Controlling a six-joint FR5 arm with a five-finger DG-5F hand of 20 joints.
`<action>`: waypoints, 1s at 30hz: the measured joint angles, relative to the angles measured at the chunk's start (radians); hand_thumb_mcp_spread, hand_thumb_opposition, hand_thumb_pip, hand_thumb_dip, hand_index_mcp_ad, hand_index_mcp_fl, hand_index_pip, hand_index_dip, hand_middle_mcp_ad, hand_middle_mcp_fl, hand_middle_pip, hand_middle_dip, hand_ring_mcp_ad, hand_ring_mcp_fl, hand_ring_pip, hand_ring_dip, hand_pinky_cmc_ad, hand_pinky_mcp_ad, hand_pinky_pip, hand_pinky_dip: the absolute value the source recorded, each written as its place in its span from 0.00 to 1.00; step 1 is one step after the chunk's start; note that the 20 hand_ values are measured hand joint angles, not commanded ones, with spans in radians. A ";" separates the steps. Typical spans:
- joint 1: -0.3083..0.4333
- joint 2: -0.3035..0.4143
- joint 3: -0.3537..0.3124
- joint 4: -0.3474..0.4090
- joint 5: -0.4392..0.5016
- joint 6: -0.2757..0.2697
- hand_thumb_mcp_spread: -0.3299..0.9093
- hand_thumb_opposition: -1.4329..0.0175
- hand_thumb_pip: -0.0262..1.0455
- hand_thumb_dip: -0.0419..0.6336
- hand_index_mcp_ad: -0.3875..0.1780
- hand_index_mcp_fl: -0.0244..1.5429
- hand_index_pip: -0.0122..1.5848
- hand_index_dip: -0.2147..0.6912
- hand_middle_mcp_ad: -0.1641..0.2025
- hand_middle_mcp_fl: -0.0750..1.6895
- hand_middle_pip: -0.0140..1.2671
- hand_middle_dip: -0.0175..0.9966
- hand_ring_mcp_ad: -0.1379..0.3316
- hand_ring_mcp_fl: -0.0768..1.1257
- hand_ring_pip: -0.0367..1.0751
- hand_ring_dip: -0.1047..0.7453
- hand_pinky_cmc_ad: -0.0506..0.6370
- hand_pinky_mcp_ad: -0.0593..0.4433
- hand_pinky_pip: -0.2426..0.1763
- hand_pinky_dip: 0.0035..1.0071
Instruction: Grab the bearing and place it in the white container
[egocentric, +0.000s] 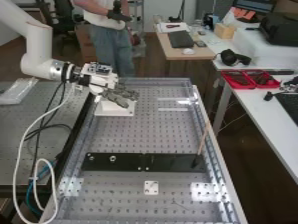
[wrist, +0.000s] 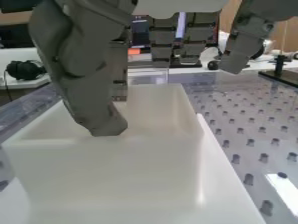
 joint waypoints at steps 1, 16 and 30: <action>0.000 0.002 0.000 -0.001 -0.001 -0.001 0.66 0.42 0.61 0.57 0.33 0.07 0.75 0.46 0.62 0.06 0.12 0.22 0.50 0.06 0.12 0.23 0.62 0.67 0.44 0.18; -0.044 0.192 -0.009 -0.040 -0.027 -0.073 0.57 0.41 0.62 0.53 0.37 0.03 0.70 0.44 0.62 0.05 0.11 0.22 0.50 0.07 0.10 0.24 0.62 0.67 0.40 0.19; -0.323 0.311 0.203 -0.142 -0.230 -0.203 0.55 0.43 0.57 0.50 0.40 0.03 0.38 0.43 0.62 0.05 0.11 0.22 0.51 0.06 0.10 0.23 0.62 0.67 0.36 0.22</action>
